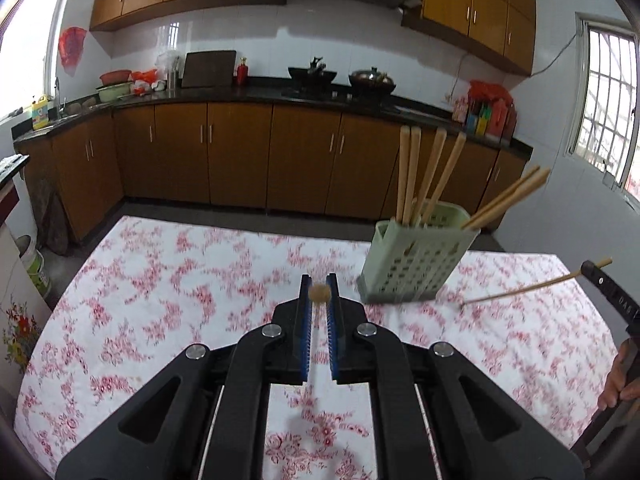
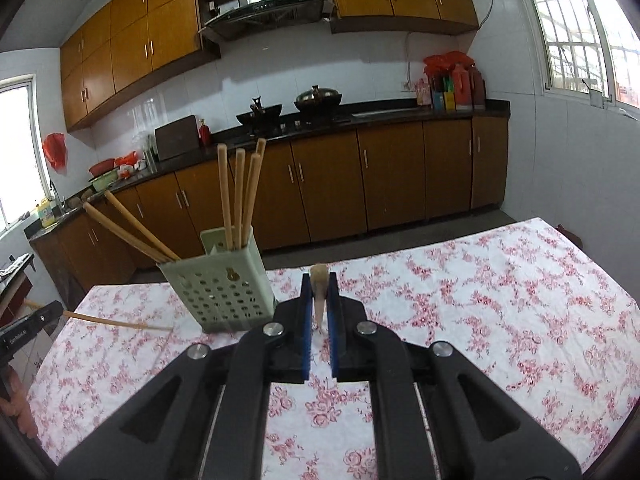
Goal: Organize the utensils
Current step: 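Carry both upright chopsticks above the green utensil holder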
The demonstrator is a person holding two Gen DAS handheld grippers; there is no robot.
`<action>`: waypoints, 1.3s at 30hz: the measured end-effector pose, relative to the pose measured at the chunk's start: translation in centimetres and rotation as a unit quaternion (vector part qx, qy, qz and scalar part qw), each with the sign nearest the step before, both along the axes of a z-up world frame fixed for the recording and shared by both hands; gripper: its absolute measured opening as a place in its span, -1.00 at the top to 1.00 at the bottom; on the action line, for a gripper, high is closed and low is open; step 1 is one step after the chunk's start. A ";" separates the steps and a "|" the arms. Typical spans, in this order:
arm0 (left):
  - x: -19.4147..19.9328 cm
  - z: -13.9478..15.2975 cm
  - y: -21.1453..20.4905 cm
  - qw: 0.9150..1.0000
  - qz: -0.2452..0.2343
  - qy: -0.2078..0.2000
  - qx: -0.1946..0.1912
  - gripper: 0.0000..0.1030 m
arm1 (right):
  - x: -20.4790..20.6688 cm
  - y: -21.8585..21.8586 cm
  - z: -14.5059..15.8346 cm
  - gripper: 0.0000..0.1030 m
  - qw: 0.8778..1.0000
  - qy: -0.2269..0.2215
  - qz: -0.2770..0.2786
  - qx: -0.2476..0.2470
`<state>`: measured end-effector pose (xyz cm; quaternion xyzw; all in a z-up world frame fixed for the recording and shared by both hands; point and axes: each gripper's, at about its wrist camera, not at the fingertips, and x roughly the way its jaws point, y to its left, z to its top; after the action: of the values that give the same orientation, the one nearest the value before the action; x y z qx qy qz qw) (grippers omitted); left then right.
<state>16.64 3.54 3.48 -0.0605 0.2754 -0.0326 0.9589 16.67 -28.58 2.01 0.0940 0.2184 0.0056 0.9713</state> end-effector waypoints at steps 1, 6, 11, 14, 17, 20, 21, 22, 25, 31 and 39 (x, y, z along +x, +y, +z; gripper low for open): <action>0.1 0.4 0.1 1.000 0.000 -0.004 0.000 0.86 | 0.0 0.1 0.2 0.85 1.000 -0.003 0.001 -0.001; 0.1 1.6 0.2 1.000 -0.003 -0.016 0.003 0.86 | 0.0 0.6 1.2 0.85 1.000 -0.012 0.006 -0.002; -0.1 3.0 -0.1 1.000 -0.018 -0.024 0.001 0.86 | -0.1 0.8 3.4 0.85 1.000 -0.023 0.020 -0.002; -0.4 4.6 -0.8 0.999 -0.034 -0.034 -0.003 0.86 | -0.4 0.9 5.3 0.85 0.999 -0.035 0.032 0.008; -0.8 6.3 -1.8 0.997 -0.054 -0.048 -0.003 0.86 | -0.6 0.9 7.4 0.85 0.998 -0.050 0.045 0.021; -1.1 8.3 -3.1 0.995 -0.077 -0.062 -0.011 0.86 | -0.9 0.9 9.2 0.85 0.996 -0.066 0.058 0.033; -1.2 8.9 -3.5 0.994 -0.084 -0.066 -0.014 0.86 | -0.9 0.9 9.8 0.85 0.995 -0.071 0.063 0.037; -1.3 9.6 -3.8 0.993 -0.091 -0.072 -0.018 0.86 | -1.0 1.0 10.5 0.85 0.994 -0.076 0.068 0.042; -1.3 11.3 -5.0 0.990 -0.106 -0.088 -0.022 0.86 | -1.2 1.2 12.0 0.85 0.992 -0.093 0.077 0.048; 0.1 13.4 -6.3 0.989 -0.088 -0.120 -0.019 0.86 | -0.4 2.1 13.9 0.85 0.988 -0.123 0.083 0.049; 3.1 13.0 -5.8 0.989 -0.037 -0.136 -0.047 0.86 | 3.1 3.5 13.4 0.85 0.988 -0.123 0.082 0.033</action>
<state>19.75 -2.27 16.44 -0.0899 0.1422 -0.0886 0.9818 19.74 -25.08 15.44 0.1068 0.1034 0.1039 0.9834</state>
